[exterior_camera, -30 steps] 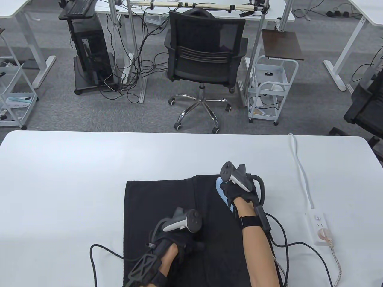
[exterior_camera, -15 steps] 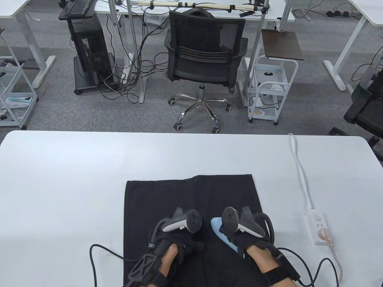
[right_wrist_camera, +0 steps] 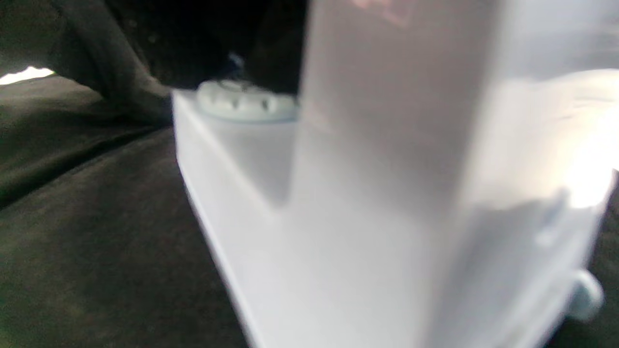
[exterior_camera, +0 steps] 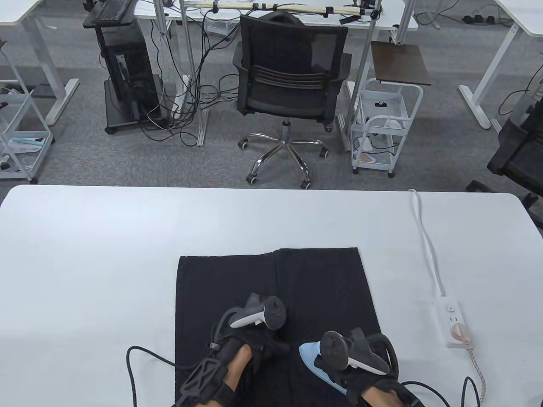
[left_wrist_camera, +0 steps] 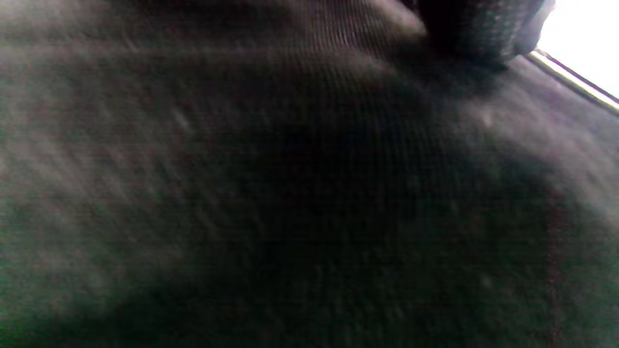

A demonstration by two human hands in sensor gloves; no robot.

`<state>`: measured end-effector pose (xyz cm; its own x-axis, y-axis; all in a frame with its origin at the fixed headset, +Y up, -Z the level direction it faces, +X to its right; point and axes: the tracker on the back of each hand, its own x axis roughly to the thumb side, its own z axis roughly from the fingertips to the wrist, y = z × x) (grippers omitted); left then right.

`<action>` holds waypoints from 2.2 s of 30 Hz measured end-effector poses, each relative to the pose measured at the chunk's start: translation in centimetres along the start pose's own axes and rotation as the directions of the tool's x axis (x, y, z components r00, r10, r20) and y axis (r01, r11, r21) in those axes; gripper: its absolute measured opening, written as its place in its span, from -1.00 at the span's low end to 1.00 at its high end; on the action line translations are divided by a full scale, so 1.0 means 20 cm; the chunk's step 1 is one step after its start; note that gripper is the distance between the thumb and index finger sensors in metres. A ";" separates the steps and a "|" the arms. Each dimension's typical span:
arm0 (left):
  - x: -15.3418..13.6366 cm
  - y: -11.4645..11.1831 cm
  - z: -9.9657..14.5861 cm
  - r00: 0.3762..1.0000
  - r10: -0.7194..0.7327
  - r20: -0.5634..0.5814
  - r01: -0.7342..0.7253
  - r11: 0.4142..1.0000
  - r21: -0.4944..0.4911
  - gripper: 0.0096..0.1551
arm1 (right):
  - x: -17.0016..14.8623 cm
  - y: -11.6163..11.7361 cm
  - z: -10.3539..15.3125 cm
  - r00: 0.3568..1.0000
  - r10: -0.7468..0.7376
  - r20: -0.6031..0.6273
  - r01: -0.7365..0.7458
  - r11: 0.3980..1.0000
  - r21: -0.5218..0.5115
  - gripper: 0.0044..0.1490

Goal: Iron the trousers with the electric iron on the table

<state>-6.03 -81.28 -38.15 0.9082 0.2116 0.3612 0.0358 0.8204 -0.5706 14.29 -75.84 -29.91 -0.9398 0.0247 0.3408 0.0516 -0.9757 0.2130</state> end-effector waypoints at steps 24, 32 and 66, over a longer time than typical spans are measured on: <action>-0.91 -0.03 0.49 0.932 0.200 -0.301 -0.164 0.976 0.142 0.03 | 0.90 -0.10 -0.27 0.943 0.085 0.322 -0.083 0.996 -0.020 -0.32; -0.91 -0.04 0.48 0.925 0.236 -0.297 -0.208 0.970 0.121 0.02 | 0.93 -0.13 -0.58 0.958 0.107 0.265 -0.115 0.993 0.013 -0.31; -0.91 -0.06 0.49 0.916 0.277 -0.291 -0.251 0.960 0.124 0.03 | 0.90 -0.08 -0.42 0.962 0.077 0.262 -0.098 0.993 0.070 -0.34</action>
<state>-26.71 -80.87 -36.86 0.9630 0.2663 -0.0417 -0.2450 0.8003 -0.5472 -5.58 -75.62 -31.74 -0.8114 0.0061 0.5844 0.1671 -0.9558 0.2421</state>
